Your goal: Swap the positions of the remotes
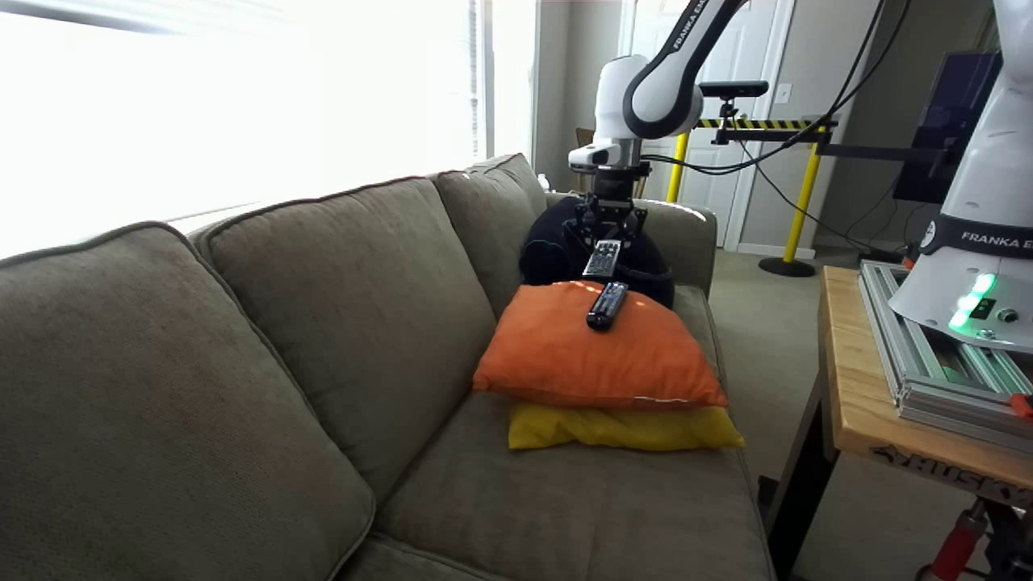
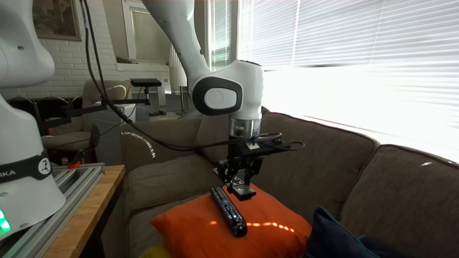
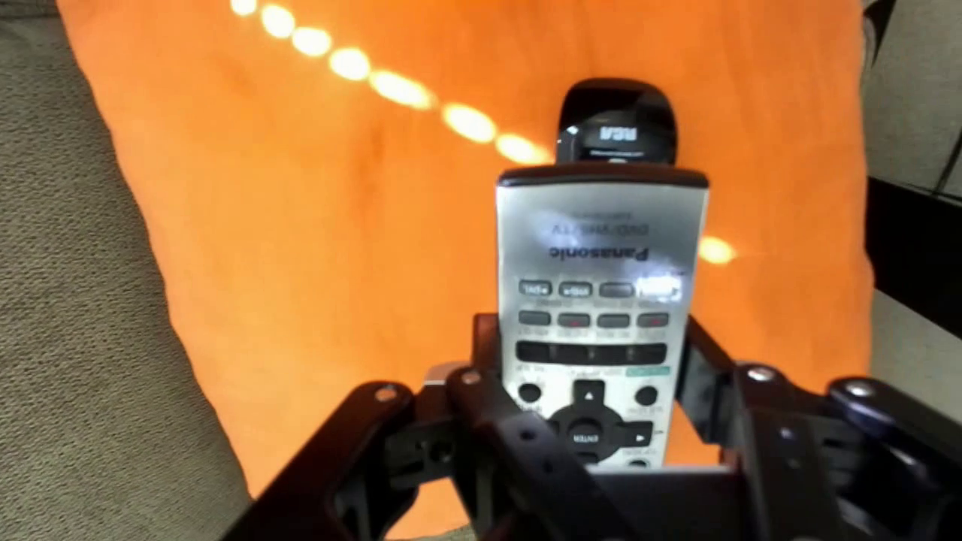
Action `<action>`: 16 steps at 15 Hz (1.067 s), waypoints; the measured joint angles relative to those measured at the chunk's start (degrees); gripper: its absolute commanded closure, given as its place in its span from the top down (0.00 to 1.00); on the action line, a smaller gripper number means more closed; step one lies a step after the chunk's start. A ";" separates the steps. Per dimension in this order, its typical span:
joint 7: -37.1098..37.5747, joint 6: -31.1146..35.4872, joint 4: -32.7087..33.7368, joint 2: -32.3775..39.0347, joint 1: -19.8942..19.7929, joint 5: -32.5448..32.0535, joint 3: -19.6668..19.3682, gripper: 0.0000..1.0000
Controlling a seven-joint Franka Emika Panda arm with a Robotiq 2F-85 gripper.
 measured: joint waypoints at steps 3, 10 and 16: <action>-2.25 0.18 -2.72 -1.89 -1.24 3.43 -0.04 0.31; -4.93 2.74 -4.03 -1.12 -1.77 9.13 0.17 0.31; -4.93 5.92 -4.03 1.09 -1.75 9.12 0.26 0.31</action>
